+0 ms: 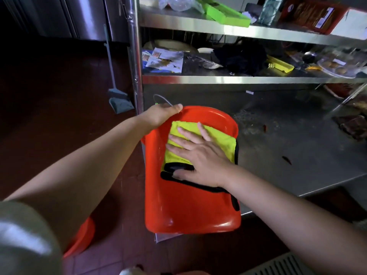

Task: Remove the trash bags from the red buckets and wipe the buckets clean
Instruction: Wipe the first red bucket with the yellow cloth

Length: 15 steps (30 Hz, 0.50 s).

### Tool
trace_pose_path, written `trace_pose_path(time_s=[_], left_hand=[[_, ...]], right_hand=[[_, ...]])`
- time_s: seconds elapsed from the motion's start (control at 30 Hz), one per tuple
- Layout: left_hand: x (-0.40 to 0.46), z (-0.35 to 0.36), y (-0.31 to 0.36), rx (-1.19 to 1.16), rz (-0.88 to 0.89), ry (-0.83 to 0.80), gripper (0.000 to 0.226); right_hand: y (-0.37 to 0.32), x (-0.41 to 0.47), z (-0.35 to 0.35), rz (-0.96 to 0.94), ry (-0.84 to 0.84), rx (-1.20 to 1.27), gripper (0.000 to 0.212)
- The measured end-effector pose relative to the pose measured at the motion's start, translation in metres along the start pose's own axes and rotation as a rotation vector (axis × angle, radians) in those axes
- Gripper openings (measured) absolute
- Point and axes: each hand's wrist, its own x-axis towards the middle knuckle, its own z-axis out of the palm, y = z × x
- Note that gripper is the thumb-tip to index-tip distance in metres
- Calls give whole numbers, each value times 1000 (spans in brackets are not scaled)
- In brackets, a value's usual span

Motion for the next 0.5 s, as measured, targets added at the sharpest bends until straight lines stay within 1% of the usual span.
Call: trace_pose_path(time_s=[0.1,0.17,0.3,0.43,0.5], left_hand=[[-3,-4,-3,-27,-14,-12,35],[-6,-6,-4,-41,-27,3,35],[-8,-5,-8,-71,-66,56,47],[-7,-3,-5,-211,-124,86,35],[-4,-3,-5,-225,-122,84,31]], right_hand=[[-22,-25,1,-48,-12,21,73],[-35,-41,2,-103,-18,30,72],[-49,-70,7,-239,-17,51,68],[-41,-66,4,-308,-26,84,60],[-31,-53,3,-312,-37,109,55]])
